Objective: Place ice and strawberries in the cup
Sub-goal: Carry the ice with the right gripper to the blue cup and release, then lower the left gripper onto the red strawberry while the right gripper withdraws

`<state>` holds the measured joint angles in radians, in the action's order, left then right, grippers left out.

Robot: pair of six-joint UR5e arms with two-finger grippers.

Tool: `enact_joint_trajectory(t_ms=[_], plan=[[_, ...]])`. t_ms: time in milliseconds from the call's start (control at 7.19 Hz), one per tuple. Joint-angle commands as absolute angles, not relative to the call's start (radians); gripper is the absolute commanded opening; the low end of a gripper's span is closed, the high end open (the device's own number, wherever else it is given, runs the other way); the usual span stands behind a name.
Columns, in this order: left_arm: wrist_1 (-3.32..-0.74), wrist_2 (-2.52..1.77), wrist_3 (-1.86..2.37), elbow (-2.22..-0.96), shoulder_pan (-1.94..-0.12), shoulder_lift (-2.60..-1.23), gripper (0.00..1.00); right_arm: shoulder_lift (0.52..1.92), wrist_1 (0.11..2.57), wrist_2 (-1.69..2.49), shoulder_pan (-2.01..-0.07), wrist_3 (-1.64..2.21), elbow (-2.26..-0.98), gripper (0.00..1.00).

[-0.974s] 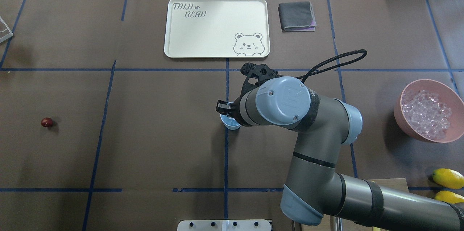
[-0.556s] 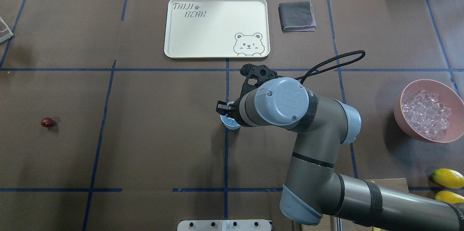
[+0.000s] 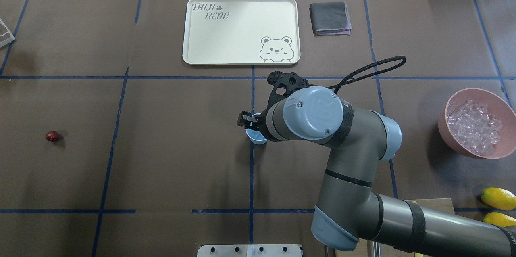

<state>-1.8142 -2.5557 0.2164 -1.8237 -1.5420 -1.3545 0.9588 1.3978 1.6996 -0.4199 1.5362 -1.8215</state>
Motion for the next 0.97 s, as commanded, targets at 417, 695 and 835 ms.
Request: enact_joint_trajectory(t_ms=[417, 695, 835], plan=[[-2.099, -2.452, 0.670, -1.842, -1.213, -1.367, 1.00, 1.262, 1.456, 2.027, -0.755, 1.472, -2.135, 0.99], [-2.114, -2.314, 0.854, -1.841, -1.090, -1.373, 1.00, 1.499, 1.444, 2.195, -0.938, 1.111, -2.207, 0.99], [-2.112, -2.242, 0.909, -1.841, -1.009, -1.379, 1.00, 1.562, 1.443, 2.244, -1.012, 0.965, -2.201, 0.99]])
